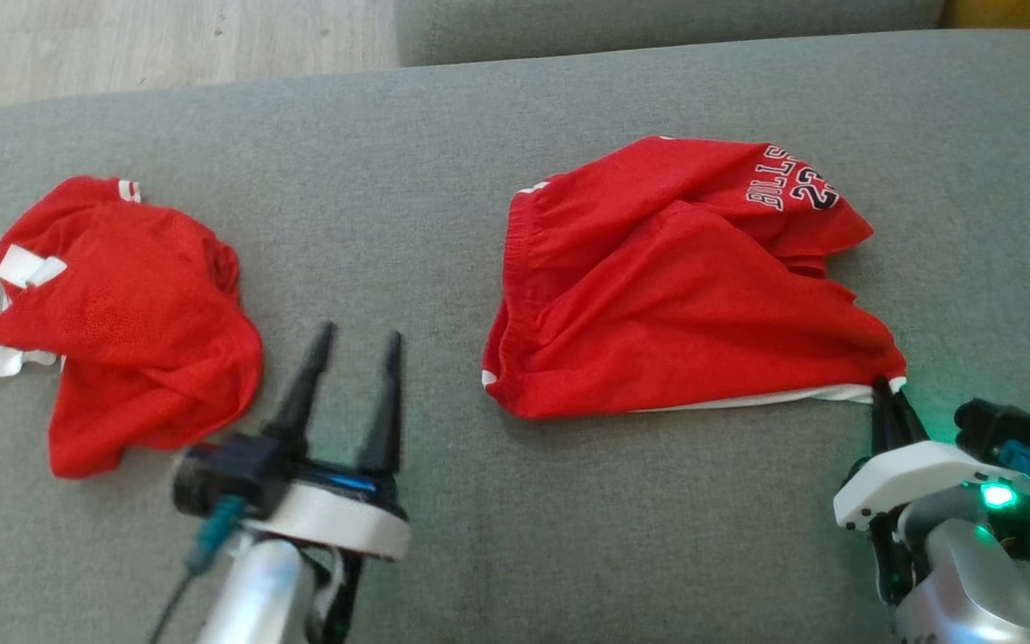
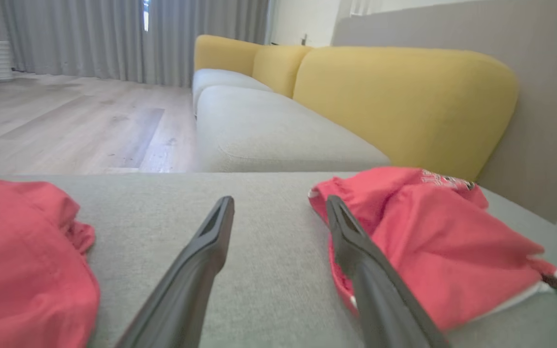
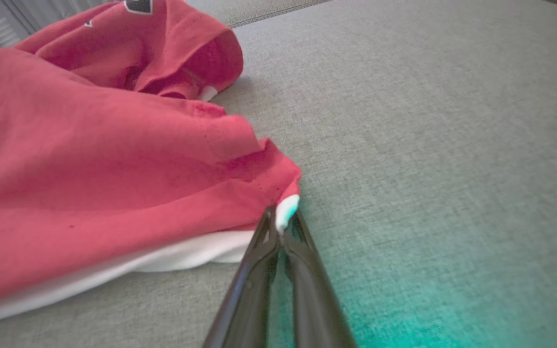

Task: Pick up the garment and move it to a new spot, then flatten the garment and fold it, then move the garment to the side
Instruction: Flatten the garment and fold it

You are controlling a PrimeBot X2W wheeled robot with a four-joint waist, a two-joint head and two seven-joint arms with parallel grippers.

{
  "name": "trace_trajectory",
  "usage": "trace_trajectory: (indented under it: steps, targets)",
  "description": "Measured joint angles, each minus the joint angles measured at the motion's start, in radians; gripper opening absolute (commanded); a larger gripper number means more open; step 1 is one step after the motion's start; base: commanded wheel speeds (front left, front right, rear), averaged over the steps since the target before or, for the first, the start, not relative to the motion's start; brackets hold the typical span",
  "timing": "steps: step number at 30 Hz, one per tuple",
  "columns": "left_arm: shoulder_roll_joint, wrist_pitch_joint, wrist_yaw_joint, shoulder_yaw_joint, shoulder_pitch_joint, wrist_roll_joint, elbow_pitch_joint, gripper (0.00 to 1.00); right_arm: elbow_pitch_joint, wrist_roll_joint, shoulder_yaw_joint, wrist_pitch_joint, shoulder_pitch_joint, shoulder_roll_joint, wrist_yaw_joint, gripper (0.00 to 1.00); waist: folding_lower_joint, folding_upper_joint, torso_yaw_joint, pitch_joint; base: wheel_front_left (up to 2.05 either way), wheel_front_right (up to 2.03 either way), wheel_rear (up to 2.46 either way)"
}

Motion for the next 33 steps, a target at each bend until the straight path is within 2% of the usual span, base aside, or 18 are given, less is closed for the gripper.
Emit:
trace_trajectory:
  steps: [1, 2, 6, 11, 20, 33]
  targets:
    - [0.007, 0.000, 0.000, -0.023, 0.000, 0.008, 0.011, 1.00, 0.000, -0.005, -0.006, -0.001, -0.001, 0.001, 0.000, 0.00, 0.0000, 0.0000, -0.002, 0.000, 0.00, 0.00, 0.00]
    - [0.030, 0.000, 0.000, -0.100, -0.005, 0.017, 0.035, 1.00, -0.001, -0.014, -0.016, -0.001, -0.001, 0.001, 0.000, 0.00, 0.0000, 0.0000, -0.008, 0.000, 0.00, 0.00, 0.00]
    - [0.101, 0.000, -0.008, -0.267, -0.045, 0.057, 0.109, 1.00, -0.007, -0.019, -0.028, 0.006, -0.001, 0.001, 0.000, 0.00, 0.0000, 0.0000, -0.015, 0.006, 0.00, 0.00, 0.00]
    - [0.165, 0.000, -0.007, -0.351, -0.119, 0.103, 0.187, 1.00, -0.018, -0.019, -0.032, 0.014, -0.006, 0.001, 0.000, 0.00, 0.0000, 0.0000, -0.025, 0.019, 0.00, 0.00, 0.00]
    - [0.184, 0.000, -0.007, -0.503, -0.270, 0.161, 0.241, 1.00, -0.033, -0.005, -0.012, 0.019, -0.028, 0.000, 0.000, 0.00, 0.0000, 0.0000, -0.047, 0.055, 0.00, 0.00, 0.00]
    - [0.206, 0.000, -0.007, -0.628, -0.352, 0.156, 0.276, 1.00, -0.042, 0.009, -0.002, 0.019, -0.041, 0.000, 0.000, 0.00, 0.0000, 0.0000, -0.060, 0.073, 0.00, 0.00, 0.00]
